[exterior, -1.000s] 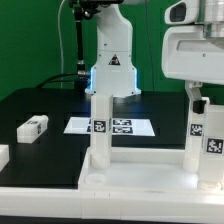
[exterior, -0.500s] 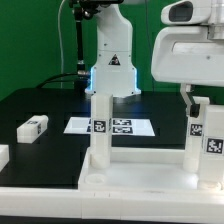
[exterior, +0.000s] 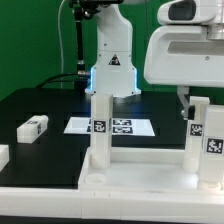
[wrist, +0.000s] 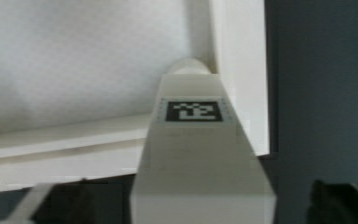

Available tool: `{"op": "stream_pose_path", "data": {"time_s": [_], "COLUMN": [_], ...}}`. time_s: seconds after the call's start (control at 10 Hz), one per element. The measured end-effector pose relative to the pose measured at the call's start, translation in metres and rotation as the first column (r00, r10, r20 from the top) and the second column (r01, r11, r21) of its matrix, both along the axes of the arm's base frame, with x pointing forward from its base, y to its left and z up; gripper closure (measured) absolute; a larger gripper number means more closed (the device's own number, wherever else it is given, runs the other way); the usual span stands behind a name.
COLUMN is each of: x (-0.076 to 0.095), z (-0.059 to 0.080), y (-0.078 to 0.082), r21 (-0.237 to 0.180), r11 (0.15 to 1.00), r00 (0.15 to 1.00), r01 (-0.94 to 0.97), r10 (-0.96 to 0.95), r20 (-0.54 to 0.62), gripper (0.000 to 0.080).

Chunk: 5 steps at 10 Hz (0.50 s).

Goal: Assemble desk

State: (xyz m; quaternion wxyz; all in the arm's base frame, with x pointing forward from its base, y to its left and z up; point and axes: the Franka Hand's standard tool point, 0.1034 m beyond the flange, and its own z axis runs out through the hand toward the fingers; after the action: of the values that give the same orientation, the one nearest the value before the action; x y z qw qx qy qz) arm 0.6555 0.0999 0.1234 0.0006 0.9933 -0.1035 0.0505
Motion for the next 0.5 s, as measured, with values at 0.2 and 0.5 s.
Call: {"op": "stream_pose_path", "data": {"time_s": [0.2,0.5], "x": [0.0000,0.0000], "z": [0.0000,0.0000], "y": [0.0000,0.0000], "r21": [0.000,0.004], "r11": [1.000,0.999], "r00": [1.000,0.999], "r01": [0.002,0.033], "r10": [-0.002,-0.033], "r20": [0.000,0.000], "gripper": [0.0377,0.0511]}}
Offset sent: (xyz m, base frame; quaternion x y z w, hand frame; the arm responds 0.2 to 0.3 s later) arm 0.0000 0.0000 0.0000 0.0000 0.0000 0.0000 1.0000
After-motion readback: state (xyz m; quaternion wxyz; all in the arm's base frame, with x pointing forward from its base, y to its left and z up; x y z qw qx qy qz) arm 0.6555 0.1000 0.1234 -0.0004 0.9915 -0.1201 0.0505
